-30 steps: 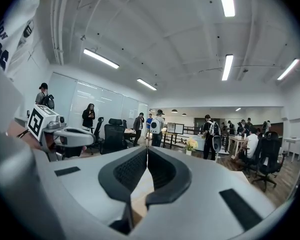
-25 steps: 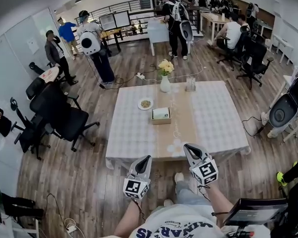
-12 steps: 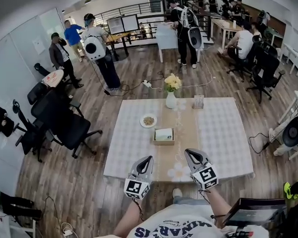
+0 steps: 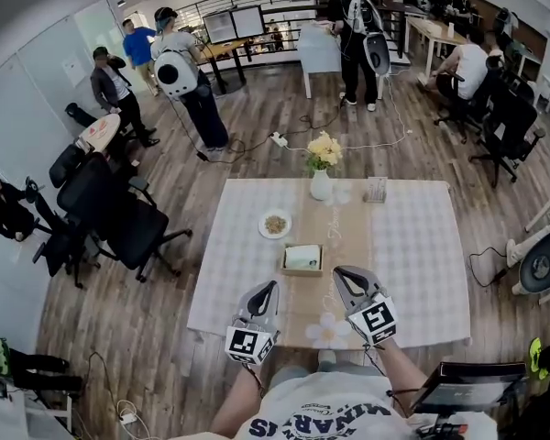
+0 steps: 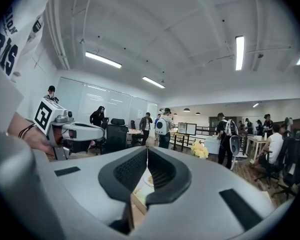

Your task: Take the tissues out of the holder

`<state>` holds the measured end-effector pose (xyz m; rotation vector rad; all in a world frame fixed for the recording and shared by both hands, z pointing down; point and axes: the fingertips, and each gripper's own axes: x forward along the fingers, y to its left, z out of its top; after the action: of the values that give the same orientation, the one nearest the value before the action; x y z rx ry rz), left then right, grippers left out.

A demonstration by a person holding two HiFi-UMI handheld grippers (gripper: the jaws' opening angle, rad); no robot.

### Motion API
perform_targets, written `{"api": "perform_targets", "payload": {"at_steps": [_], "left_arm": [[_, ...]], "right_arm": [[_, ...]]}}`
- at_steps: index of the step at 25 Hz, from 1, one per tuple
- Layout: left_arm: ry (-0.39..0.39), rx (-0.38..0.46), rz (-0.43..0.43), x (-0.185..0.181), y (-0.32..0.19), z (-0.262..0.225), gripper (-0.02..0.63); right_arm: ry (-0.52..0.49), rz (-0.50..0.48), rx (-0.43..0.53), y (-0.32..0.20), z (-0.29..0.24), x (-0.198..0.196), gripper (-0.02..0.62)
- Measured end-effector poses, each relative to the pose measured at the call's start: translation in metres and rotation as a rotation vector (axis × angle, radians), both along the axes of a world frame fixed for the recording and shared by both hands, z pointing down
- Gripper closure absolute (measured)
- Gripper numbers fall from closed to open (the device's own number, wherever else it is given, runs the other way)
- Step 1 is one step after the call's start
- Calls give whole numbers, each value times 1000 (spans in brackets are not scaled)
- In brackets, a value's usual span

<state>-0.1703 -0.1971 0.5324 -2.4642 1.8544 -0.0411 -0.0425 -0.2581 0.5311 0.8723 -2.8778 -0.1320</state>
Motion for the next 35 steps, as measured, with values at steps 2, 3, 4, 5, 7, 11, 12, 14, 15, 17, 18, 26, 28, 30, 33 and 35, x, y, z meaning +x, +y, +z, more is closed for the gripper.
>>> {"api": "perform_targets", "payload": {"at_steps": [2,3,4,5,7,11,12,14,15,17,18,26,28,30,33,35], "left_arm": [[6,-11,-7,0,-4,1,607],[7,-15,-8,0,-7,2,607],[9,-18,-8,-1,-8,2,607],[10,-20,-7,-3,-9,3,607],[17,-21,-6,-7,-9,4,607],[13,-28,-10,-16,-12,6,607],[13,-29,-10,-18,-10,6,607],[17,-32,-11,-23,-8,5,607],[21,-35,-12,-25,-8,6,607],[24,-43,-14,-29,-10,8,607],[23,-48,-12,-30,-13,10,607],[-174,-251,122,-12,-52,71,606],[-260,-312,157,-9,-67,95,575],[-327,-377,177,-9,-86,125,535],[-414,-490,216,-7,-114,173,462],[-470,-576,252,-6,-129,205,411]], "right_arm": [[-8,-21,-17,-4,2,-8,586],[-10,-28,-24,-6,4,-12,586],[-13,-35,-32,-6,6,-16,586],[-15,-42,-38,-6,8,-20,586],[-18,-54,-47,-3,11,-28,586],[-12,-65,-64,-1,18,-39,586],[-10,-66,-68,1,18,-41,586],[-7,-68,-74,4,17,-45,586],[-6,-69,-75,4,16,-47,586],[-3,-66,-74,2,16,-49,586],[-1,-62,-74,-1,16,-48,586],[0,-7,-74,-10,14,-38,586],[5,15,-76,-12,15,-30,586],[12,39,-79,-15,19,-19,586],[17,80,-77,-17,22,-3,586],[20,102,-79,-17,22,4,586]]}}
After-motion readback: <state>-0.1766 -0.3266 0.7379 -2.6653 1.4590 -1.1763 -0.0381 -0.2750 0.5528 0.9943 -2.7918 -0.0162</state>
